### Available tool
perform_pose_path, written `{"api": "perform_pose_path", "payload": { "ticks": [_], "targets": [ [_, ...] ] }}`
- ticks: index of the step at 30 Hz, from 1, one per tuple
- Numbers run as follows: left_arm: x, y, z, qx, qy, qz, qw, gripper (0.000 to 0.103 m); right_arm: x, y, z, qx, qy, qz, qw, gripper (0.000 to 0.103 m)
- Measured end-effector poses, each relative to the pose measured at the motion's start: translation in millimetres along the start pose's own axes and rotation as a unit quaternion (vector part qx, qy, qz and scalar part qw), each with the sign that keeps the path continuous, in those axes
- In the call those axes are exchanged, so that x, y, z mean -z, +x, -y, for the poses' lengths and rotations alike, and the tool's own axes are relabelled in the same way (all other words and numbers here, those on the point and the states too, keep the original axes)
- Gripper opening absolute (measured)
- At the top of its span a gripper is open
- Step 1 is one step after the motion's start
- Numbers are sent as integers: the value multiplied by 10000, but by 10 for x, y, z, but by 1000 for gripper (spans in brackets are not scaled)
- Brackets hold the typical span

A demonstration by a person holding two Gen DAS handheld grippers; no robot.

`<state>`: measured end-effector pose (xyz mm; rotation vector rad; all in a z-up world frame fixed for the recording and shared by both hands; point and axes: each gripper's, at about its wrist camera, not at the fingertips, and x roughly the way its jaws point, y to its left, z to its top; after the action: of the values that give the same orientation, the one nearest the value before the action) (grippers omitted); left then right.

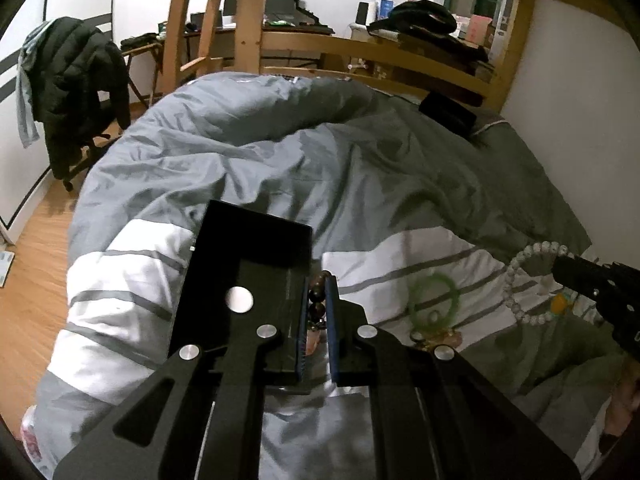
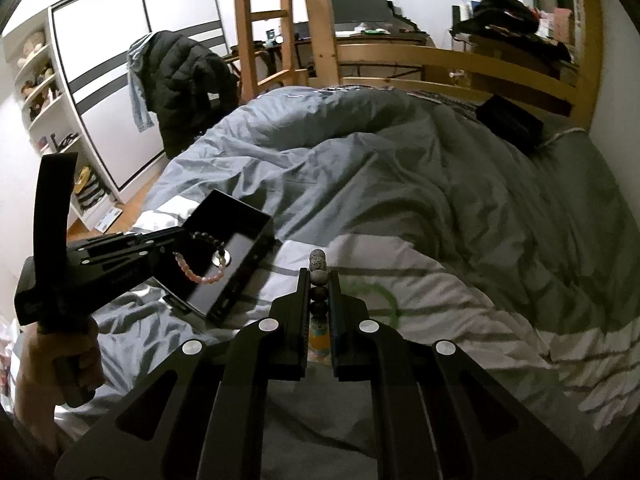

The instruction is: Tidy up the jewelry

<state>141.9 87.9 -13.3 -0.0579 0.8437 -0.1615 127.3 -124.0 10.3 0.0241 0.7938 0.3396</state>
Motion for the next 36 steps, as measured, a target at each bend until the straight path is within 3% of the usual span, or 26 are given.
{"api": "perform_pose_path", "payload": {
  "ticks": [12,25,36],
  "targets": [
    [20,15,-277,-279,-88,-52,9996,8,-253,393,-471,-212,-362,-180,9990,9],
    [107,310,-639,-512,-388,-394,9972,8,-467,1180,-991,-641,-567,-716,9938,9],
    [129,430,-768,-588,-552,-554,9952,8,-527,1730,-1072,-962,-306,-1160,9881,10]
  ]
}}
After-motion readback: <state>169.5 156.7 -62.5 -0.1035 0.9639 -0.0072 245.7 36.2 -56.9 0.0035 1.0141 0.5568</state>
